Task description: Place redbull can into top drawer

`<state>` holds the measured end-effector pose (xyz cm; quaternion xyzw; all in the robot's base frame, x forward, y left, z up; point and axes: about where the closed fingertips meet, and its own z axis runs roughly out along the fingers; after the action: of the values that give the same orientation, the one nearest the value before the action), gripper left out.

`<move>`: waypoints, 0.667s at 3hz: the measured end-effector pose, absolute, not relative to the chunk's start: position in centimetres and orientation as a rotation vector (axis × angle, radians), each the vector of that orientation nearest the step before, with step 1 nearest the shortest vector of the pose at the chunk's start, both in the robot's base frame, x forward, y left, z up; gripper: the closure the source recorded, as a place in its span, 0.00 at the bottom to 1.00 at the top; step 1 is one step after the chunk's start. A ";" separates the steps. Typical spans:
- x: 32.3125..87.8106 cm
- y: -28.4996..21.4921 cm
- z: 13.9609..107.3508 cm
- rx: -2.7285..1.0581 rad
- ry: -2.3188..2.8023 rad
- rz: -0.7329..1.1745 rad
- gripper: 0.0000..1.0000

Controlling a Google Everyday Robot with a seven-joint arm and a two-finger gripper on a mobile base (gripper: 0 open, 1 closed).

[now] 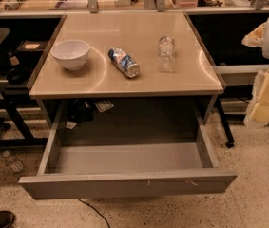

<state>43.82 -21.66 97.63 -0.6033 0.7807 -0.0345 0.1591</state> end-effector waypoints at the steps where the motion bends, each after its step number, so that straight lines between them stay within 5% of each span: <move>1: 43.8 -21.7 97.6 -1.724 2.232 -0.099 0.00; 2: 43.8 -21.2 98.0 -1.715 2.246 -0.107 0.00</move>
Offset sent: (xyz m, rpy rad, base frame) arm -0.0016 0.0088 0.0037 -0.0155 0.0315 -0.0275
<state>43.79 -21.21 98.05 -0.5990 0.7844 -0.0373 0.1564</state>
